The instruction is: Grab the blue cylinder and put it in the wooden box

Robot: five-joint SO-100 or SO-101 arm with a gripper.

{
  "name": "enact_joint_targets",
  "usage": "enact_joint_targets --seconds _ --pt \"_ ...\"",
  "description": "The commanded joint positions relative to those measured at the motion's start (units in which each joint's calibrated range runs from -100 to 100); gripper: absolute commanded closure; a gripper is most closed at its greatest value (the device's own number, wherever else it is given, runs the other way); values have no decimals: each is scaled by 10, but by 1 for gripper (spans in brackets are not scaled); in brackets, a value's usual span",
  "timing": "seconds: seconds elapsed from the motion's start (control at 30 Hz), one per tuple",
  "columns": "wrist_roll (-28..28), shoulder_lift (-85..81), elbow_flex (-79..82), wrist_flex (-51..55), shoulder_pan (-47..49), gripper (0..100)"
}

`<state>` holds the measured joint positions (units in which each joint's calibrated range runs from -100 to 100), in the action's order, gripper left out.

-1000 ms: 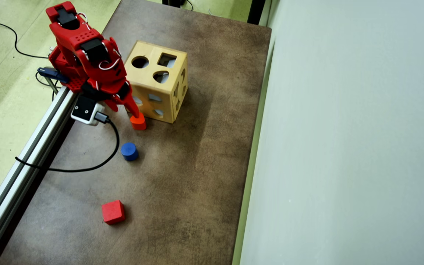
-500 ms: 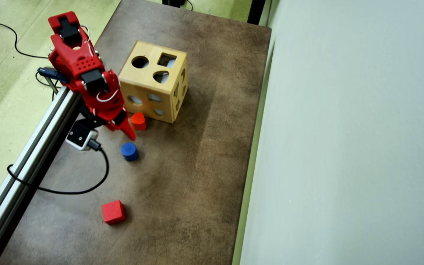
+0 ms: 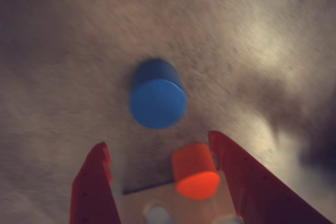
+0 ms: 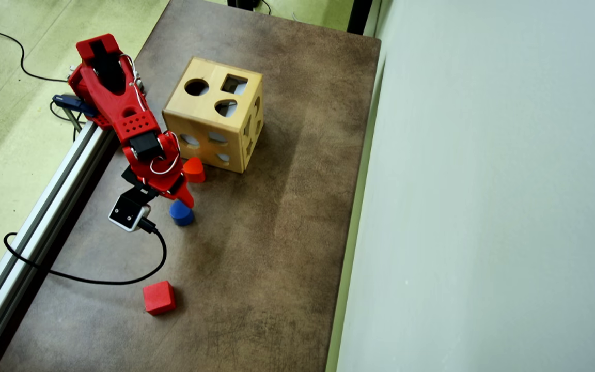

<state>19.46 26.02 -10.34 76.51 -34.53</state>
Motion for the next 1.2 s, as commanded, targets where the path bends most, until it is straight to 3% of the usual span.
enact_joint_targets --seconds 0.0,1.17 --pt "1 10 -14 -36 2 70" --pt "-2 37 13 -31 5 70"
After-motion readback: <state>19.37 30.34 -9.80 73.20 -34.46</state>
